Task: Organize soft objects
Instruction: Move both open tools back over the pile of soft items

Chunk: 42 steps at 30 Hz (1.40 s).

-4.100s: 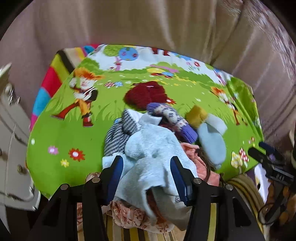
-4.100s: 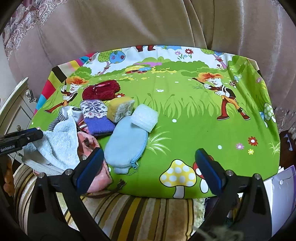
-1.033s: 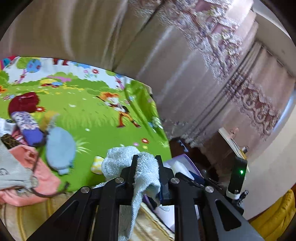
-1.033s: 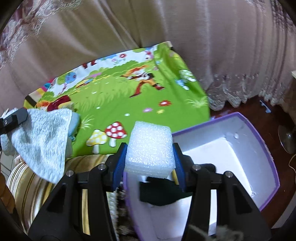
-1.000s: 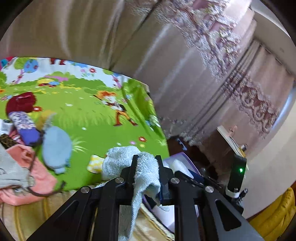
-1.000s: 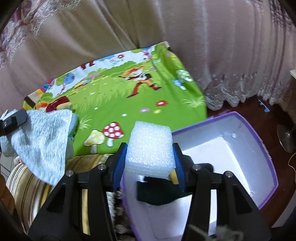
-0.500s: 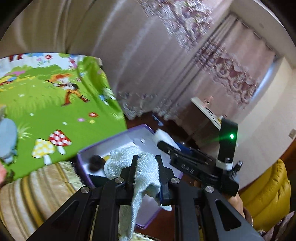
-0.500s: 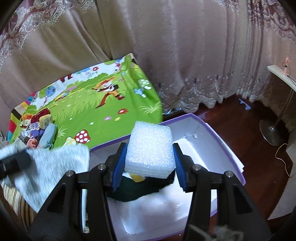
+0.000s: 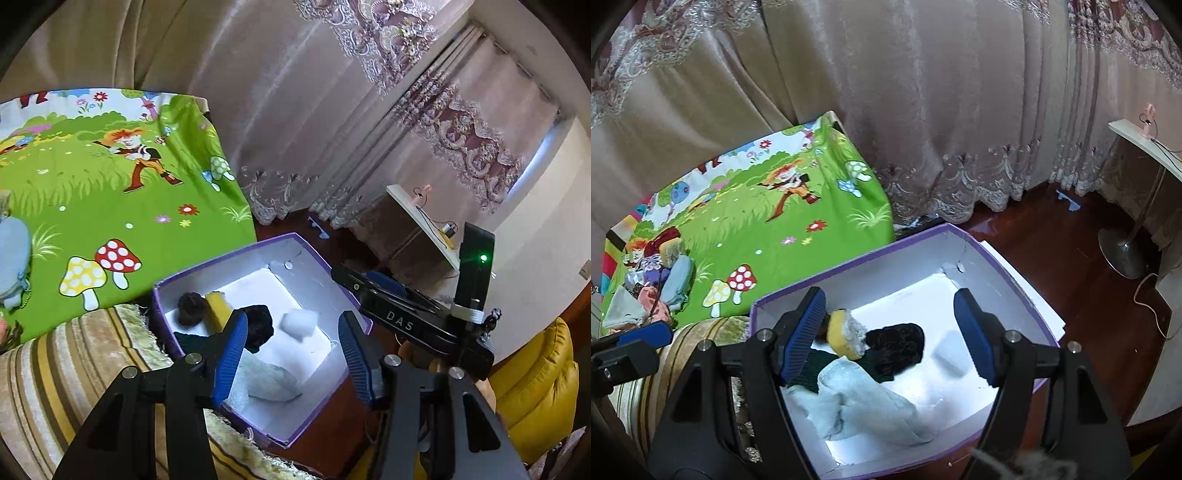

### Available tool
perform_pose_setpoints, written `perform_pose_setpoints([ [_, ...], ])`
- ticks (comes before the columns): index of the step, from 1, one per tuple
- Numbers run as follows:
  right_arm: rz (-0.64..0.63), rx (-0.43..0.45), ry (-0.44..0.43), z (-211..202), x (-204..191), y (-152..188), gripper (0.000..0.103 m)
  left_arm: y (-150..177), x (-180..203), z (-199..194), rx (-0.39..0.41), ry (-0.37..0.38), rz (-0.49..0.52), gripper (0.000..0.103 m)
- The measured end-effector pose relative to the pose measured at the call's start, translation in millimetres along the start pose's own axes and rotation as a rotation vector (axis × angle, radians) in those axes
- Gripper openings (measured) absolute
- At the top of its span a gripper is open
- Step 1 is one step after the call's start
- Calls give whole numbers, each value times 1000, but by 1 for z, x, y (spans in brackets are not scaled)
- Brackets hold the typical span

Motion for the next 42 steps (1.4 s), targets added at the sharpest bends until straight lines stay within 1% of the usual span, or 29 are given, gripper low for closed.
perform_pose_setpoints([
  [4, -33, 12, -18, -4, -13, -1, 75, -2, -6, -11, 29, -29, -3, 56],
  [7, -53, 8, -28, -4, -24, -1, 75, -3, -13, -20, 55, -56, -11, 57],
  [13, -86, -10, -68, -5, -47, -2, 75, -4, -40, -49, 122, -137, -51, 57],
  [17, -128, -21, -85, -6, -67, -1, 75, -4, -71, -77, 181, -186, -106, 57],
  [20, -160, -28, -97, -6, -83, 0, 75, -2, -97, -101, 226, -240, -155, 57],
  [22, -179, -30, -104, -6, -92, 0, 75, 1, -118, -120, 258, -290, -202, 57],
  [24, -199, -34, -112, -6, -103, 1, 75, 4, -136, -139, 294, -325, -244, 57],
  [26, -216, -39, -117, -6, -110, 1, 75, 7, -155, -161, 335, -380, -288, 57],
  [31, -258, -47, -136, -5, -134, 2, 75, 18, -194, -209, 410, -490, -385, 57],
  [34, -282, -51, -148, -4, -147, 2, 75, 24, -215, -228, 428, -549, -449, 57],
  [37, -308, -56, -167, -1, -163, 2, 75, 30, -234, -238, 421, -602, -510, 57],
  [38, -314, -59, -172, 0, -167, 2, 76, 33, -244, -240, 414, -613, -539, 57],
  [42, -357, -72, -199, 7, -195, 3, 77, 43, -265, -236, 377, -612, -605, 57],
])
Point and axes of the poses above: each gripper's, at about its wrist camera, not at the fingertips, and z roughly the way its jaws point, x to its right, y to its underside, the point moved 1 cm from there along z, roughly the way its jaws point, and after that the axes turned 2 degrees about z, right-handed, at the moved point
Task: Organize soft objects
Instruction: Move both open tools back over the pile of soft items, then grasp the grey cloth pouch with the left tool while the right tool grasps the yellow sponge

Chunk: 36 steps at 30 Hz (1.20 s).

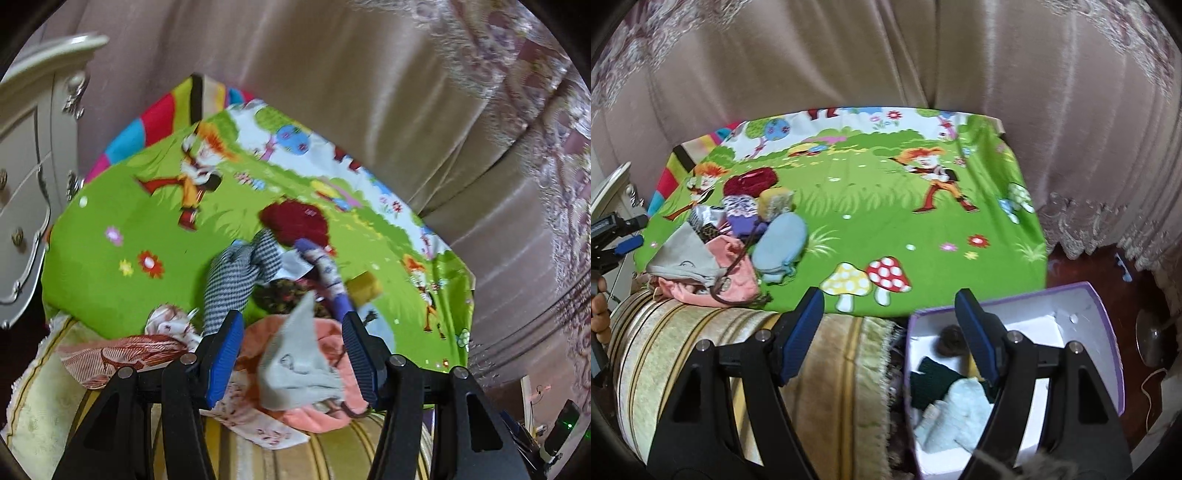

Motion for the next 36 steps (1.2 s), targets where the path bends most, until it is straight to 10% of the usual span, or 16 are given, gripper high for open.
perform_pose_setpoints([
  [9, -80, -37, -71, 40, -54, -23, 78, 6, -9, 30, -81, -22, 23, 56],
  [30, -91, -74, -179, 134, -144, -88, 79, 31, 24, 62, -215, 132, 205, 7],
  [36, -40, -105, -187, 168, -155, -104, 79, 24, 14, 49, -137, 279, 131, 3],
])
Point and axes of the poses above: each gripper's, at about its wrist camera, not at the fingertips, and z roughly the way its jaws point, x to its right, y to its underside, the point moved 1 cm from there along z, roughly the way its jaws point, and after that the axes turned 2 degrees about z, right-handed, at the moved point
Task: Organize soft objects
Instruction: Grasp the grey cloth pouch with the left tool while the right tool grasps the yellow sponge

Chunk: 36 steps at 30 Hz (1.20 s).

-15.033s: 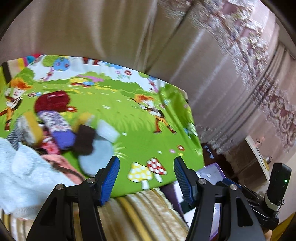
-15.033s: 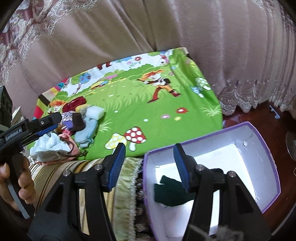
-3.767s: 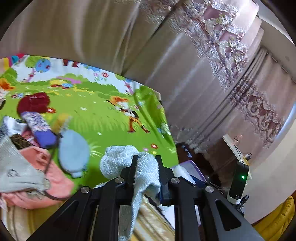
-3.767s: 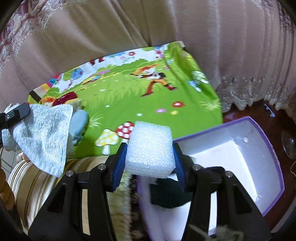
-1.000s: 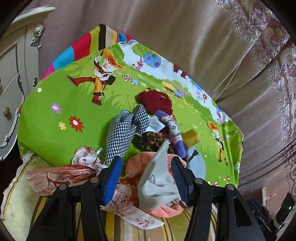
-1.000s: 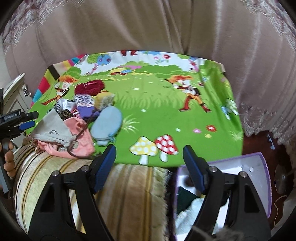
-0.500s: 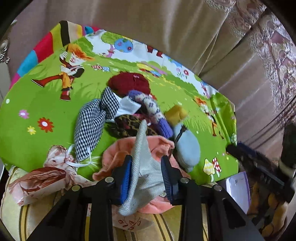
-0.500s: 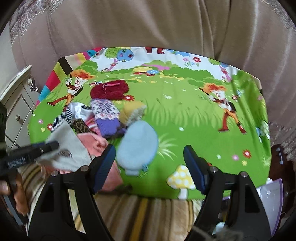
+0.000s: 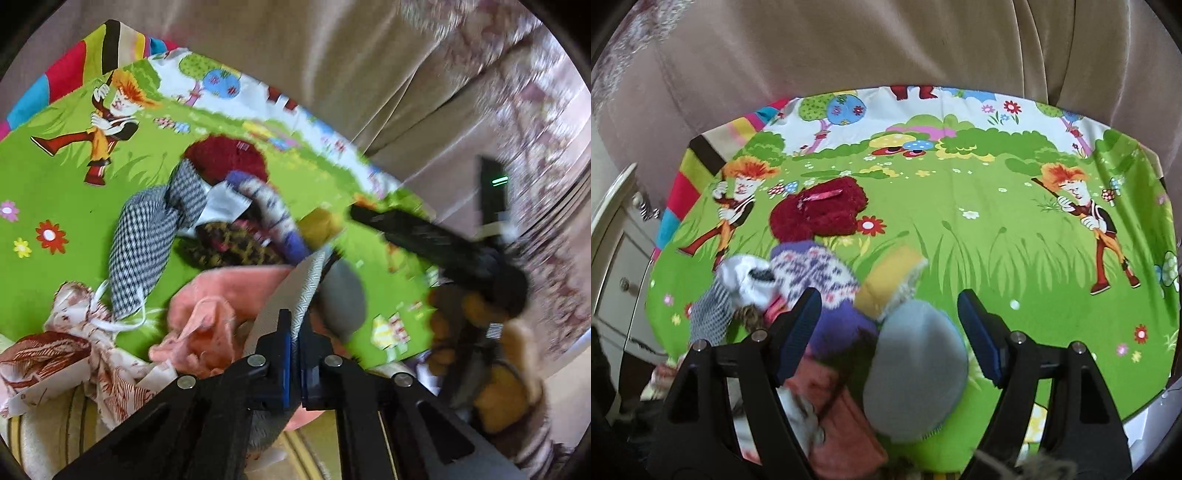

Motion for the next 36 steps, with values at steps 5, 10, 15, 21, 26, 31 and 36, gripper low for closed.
perform_pose_setpoints([
  [5, 31, -7, 8, 24, 0, -10, 79, -6, -4, -16, 95, 99, -32, 3],
  [10, 62, -28, 34, 48, 7, -14, 75, -7, -7, -11, 84, 111, -40, 3],
  [15, 59, -60, 31, 64, 11, -16, 67, -8, -6, -9, 79, 108, -38, 3],
  [21, 20, -62, 11, 67, 5, -10, 33, -7, -7, -8, 82, 111, -43, 3],
  [26, 10, 13, -5, 45, 1, -8, 31, -7, -8, -10, 92, 113, -45, 3],
  [31, 2, 88, -4, 8, -1, 1, 30, -5, -7, -10, 97, 103, -35, 3],
  [36, -8, 122, 0, -23, 1, 22, 30, -4, 0, -11, 100, 78, -15, 3],
])
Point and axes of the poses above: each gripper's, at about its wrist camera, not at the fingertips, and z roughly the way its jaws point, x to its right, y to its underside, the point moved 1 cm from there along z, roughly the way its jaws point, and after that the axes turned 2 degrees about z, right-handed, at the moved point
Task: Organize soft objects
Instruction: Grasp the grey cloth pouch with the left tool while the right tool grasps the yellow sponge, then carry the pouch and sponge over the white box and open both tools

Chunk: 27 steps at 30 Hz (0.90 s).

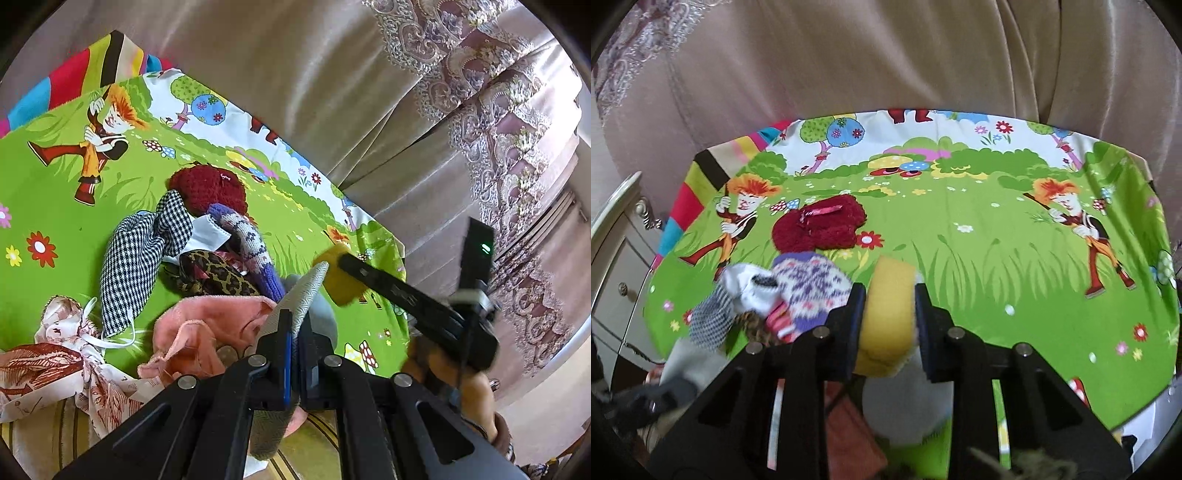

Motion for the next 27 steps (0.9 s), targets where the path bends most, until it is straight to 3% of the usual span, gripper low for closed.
perform_pose_setpoints([
  [9, 9, -7, -33, -37, 5, 36, 30, 2, 31, -11, 32, -35, 84, 3],
  [27, 86, 79, -8, -115, 64, 65, 30, 15, 129, -8, 24, 20, 255, 3],
])
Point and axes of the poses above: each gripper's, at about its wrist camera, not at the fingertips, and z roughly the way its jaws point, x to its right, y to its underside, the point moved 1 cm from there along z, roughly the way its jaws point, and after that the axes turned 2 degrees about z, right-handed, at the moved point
